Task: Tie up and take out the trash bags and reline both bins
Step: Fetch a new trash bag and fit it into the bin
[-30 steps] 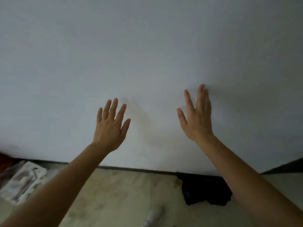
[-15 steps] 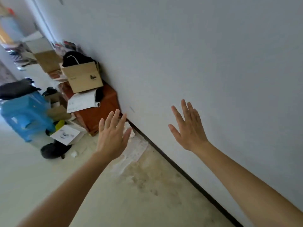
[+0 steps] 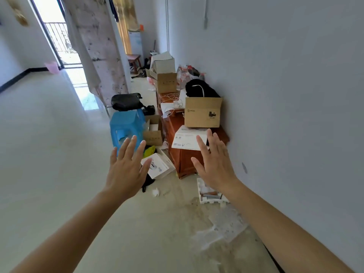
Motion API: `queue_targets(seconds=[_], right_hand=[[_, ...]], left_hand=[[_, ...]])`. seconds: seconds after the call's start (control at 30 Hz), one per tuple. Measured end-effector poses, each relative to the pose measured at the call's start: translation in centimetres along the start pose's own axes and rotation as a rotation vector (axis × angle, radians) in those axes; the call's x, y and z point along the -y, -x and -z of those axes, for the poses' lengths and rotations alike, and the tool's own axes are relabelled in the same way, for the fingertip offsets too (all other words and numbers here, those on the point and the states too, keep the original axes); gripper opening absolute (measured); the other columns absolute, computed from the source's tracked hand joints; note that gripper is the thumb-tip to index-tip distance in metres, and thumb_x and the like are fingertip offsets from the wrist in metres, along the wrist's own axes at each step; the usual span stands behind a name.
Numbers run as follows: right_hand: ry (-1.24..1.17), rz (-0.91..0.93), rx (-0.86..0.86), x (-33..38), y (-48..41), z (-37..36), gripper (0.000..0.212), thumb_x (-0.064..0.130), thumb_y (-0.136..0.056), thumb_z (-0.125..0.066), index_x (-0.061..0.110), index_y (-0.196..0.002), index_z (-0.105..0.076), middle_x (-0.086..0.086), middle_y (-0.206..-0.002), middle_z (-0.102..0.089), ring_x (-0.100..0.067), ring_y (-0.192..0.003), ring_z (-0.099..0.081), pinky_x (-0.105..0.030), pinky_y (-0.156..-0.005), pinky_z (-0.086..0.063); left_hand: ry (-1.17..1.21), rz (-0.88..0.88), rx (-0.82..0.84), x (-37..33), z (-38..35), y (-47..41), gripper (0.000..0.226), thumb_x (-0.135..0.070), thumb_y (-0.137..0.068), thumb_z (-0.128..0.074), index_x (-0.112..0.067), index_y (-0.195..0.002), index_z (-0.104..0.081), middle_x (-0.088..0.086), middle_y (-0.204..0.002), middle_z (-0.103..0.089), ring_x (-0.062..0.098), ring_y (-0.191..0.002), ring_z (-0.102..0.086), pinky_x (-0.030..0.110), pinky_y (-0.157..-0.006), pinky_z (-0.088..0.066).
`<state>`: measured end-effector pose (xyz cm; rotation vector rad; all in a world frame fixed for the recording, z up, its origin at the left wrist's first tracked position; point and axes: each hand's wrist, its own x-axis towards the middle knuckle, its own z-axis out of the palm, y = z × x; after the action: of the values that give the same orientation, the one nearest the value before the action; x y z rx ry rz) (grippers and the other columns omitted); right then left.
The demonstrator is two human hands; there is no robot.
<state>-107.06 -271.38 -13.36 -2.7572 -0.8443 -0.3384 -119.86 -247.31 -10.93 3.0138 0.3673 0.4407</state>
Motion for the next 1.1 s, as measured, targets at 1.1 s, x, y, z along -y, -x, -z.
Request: queue_targets(seconds=[1.1], right_hand=[[-0.167, 0.303, 0.166, 42.5, -80.5, -35.0, 0.071, 0.053, -0.102, -0.034, 0.024, -0.159, -0.003, -0.008, -0.165, 0.013, -0.031, -0.153, 0.002, -0.050, -0.122, -0.014]], left_hand=[[-0.130, 0.275, -0.071, 67.7, -10.8, -52.7, 0.064, -0.050, -0.099, -0.023, -0.013, -0.149, -0.036, 0.016, -0.158, -0.028, 0.035, -0.145, -0.026, 0.058, -0.112, -0.027]])
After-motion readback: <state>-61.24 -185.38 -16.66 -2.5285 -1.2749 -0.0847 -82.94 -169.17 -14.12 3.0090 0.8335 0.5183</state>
